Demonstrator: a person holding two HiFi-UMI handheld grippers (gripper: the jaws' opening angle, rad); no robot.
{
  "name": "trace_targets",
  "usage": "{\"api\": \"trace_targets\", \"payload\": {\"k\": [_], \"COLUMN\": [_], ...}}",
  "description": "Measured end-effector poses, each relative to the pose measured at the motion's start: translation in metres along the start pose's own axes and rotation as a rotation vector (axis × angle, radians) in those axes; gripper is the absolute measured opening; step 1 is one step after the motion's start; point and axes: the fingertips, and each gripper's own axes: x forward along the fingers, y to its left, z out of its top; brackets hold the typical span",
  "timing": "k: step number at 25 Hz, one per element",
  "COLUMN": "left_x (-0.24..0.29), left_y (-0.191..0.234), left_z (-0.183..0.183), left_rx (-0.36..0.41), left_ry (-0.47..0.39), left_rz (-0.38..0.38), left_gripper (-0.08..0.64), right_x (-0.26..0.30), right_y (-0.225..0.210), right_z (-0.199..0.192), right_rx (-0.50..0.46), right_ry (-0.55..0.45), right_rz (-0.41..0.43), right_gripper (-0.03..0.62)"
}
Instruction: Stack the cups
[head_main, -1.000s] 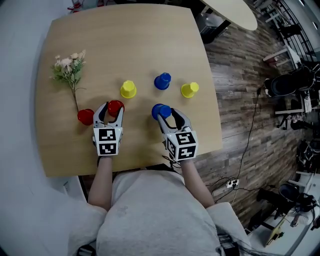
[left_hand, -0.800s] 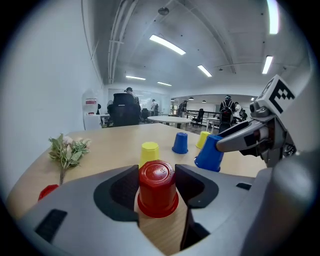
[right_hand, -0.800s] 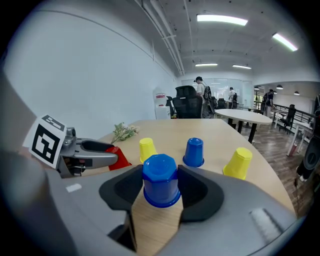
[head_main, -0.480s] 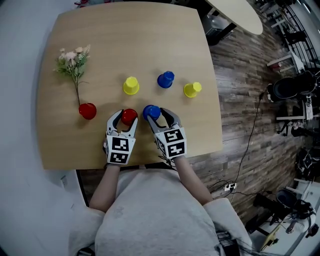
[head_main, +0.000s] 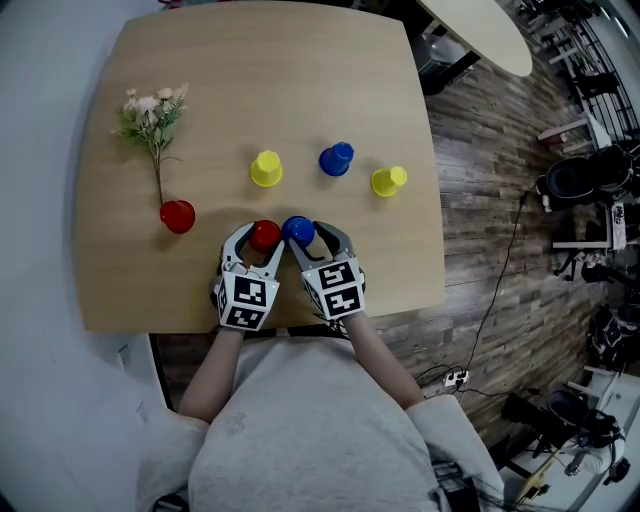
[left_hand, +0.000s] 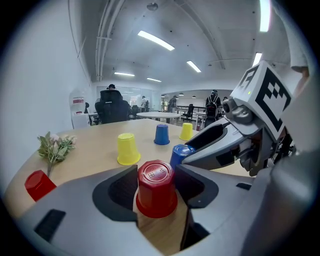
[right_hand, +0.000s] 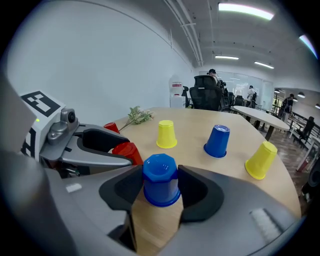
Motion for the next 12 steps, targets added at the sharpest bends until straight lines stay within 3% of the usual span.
{"api": "trace_targets", "payload": {"k": [3, 6, 9, 12], "left_x": [-0.005, -0.023, -0.048, -0.068], "left_y": [-0.001, 0.009, 0.039, 0.083], "left_z": [0.006, 0.024, 0.044, 0.049], "left_rx": [-0.020, -0.037, -0.052, -0.049], "left_ry": [-0.031, -0.099, -0.171, -0.192], "left_rz": [-0.024, -0.002, 0.095, 0.236], "left_gripper": [0.235, 0.241, 0.241, 0.241], "right_x": [-0.002, -0.007, -0.013, -0.019], "right_y": [0.000, 0.001, -0.002, -0.004], "right_z": [0.001, 0.007, 0.016, 0.020], "right_rx": [0.007, 0.013, 0.036, 0.061], "right_ry": [-0.006, -0.039, -0.079, -0.101], "right_rz": [0.008, 0.019, 0.030, 0.032], "right_gripper": [0.236, 0.244, 0.244, 0.244]}}
